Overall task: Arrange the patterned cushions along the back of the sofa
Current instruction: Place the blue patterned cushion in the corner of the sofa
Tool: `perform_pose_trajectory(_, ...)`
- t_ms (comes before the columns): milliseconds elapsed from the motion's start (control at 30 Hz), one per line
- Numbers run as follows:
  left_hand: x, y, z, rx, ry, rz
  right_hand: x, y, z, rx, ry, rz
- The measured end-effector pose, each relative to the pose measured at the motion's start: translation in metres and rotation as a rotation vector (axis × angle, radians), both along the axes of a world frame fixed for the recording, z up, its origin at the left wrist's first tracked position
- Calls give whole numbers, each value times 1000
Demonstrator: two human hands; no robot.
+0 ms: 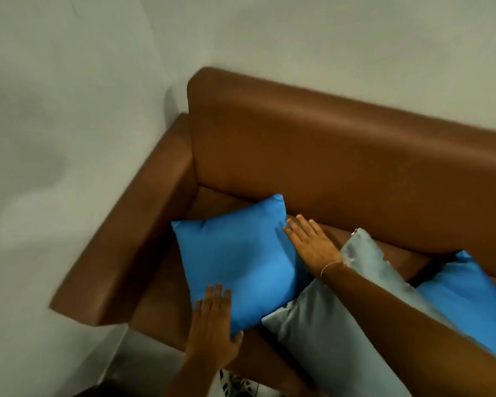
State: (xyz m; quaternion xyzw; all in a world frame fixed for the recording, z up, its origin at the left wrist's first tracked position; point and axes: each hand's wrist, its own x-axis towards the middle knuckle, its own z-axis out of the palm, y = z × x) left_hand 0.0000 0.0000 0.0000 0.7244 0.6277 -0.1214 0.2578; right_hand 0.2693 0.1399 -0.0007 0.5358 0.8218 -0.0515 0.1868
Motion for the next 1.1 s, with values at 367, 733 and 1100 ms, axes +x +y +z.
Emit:
perform_pose_trajectory(367,59,-10,-138,-7,175,276,25,42,-142,234,5,223)
perform_pose_trajectory(733,3,28,-102,228,-144,213,18,60,-91,68,264,328)
perform_pose_trajectory(1100,-108,207,61,481,-339,97,-31,101,16,312,1196,-459)
